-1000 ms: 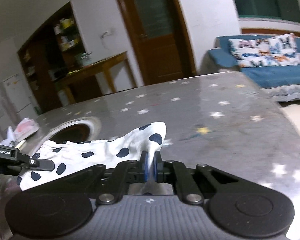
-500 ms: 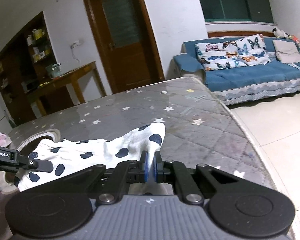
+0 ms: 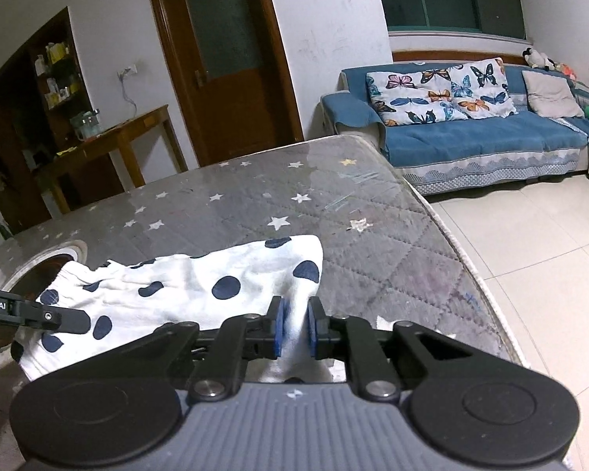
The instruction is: Fold clothes
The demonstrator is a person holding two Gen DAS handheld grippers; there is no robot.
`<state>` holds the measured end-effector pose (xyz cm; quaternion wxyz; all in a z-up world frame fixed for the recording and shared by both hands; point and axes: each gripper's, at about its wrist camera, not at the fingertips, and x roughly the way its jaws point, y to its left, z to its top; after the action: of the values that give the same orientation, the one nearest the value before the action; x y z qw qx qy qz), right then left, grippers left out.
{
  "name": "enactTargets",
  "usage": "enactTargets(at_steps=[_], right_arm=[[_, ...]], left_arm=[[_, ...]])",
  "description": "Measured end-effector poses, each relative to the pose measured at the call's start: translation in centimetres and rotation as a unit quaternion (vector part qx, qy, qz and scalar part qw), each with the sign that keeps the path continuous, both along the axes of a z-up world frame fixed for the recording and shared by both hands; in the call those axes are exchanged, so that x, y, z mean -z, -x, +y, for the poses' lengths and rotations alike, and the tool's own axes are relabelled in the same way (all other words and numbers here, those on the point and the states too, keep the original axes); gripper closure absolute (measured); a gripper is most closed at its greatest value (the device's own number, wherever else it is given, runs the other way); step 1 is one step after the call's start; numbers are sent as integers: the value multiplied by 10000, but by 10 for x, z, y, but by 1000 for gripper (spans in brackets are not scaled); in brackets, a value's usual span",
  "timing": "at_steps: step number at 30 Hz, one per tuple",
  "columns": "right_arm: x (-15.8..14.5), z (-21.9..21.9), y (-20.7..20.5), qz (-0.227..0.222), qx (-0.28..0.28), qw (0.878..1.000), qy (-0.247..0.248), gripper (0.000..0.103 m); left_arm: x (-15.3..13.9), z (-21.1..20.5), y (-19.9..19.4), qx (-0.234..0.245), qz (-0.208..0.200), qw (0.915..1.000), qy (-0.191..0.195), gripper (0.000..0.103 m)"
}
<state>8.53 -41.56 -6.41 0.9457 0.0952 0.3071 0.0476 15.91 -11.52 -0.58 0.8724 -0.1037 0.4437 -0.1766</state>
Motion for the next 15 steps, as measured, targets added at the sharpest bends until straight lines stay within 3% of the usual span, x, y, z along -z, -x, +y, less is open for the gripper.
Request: enactTargets(at_steps=[5,9,15], right_arm=[[-6,2,-3,-38,64,10000,64,84],[-11,4,-8,-59,12,10000,3,72],[-13,22,-25,6,-247,9997,44,70]], left_arm=[[-1,-3,1,6,-52,9999,-146,54],[-3,-2,1,5,-73,9997,-213,47],[-5,-1,1,-8,-127,9994,-336,39]])
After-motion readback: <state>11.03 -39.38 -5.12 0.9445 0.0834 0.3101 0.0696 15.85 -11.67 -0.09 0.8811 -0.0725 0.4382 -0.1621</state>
